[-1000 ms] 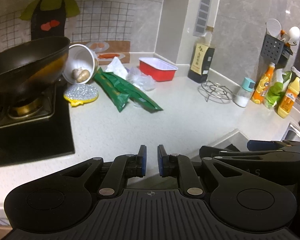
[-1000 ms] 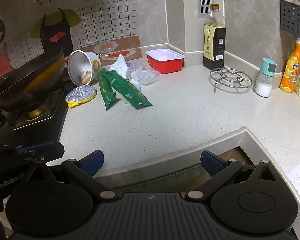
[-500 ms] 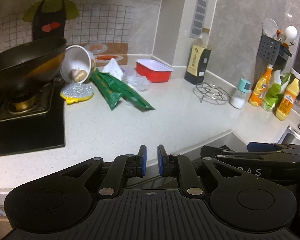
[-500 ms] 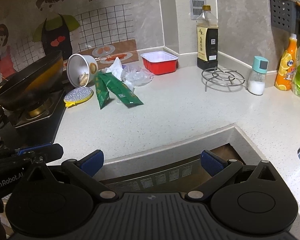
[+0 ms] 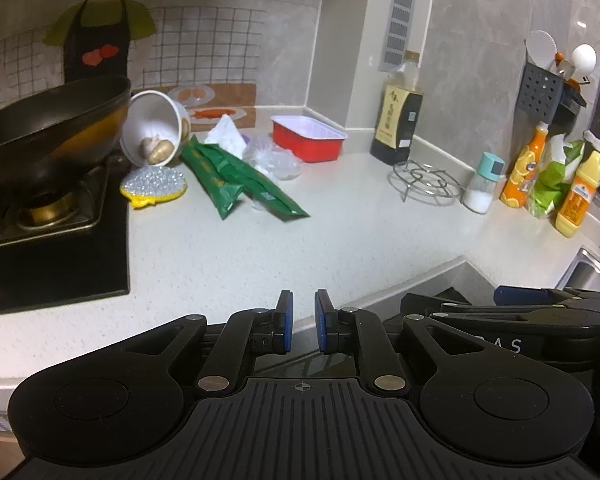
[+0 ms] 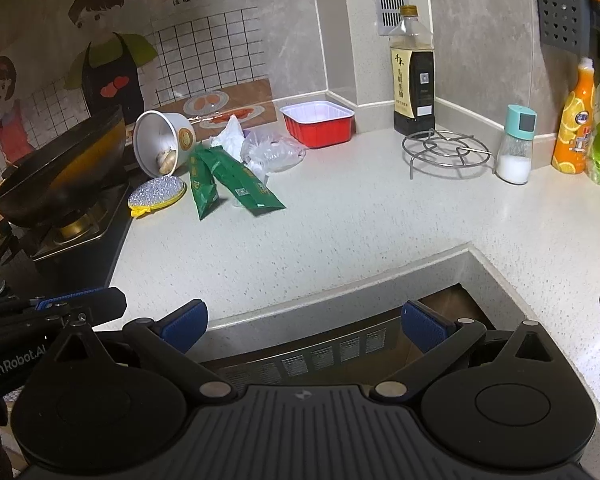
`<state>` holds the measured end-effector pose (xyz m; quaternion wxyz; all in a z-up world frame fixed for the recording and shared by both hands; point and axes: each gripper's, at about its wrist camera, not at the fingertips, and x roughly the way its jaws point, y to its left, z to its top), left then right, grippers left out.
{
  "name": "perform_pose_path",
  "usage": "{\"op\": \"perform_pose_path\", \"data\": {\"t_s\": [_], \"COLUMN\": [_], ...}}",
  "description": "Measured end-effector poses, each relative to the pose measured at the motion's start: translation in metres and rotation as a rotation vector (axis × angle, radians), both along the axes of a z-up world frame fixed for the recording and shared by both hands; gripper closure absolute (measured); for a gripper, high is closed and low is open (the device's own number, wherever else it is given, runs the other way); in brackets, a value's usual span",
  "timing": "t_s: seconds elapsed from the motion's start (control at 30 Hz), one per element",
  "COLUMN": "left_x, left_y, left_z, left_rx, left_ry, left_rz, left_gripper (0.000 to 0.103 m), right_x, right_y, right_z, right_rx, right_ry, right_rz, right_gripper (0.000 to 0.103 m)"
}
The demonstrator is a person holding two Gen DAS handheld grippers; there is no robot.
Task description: Collect trash
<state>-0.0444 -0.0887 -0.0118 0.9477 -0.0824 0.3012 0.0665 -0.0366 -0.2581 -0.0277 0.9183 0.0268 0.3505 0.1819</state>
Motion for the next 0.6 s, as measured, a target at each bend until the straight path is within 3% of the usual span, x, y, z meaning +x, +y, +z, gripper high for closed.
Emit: {"op": "perform_pose_path", "data": {"t_s": [0.6], "left_x": [0.0020], "left_y": [-0.0031], "left_z": [-0.0014], "left_rx": [-0.008], "left_ry": [0.007], "left_rz": [0.004], "left_gripper": [0.089], "right_x": [0.0027], "right_y": [-0.0065], "right_z": [-0.0018], "right_rx": [-0.006], "right_ry": [0.008], "right_rz": [0.002], "right_gripper": [0.000]}}
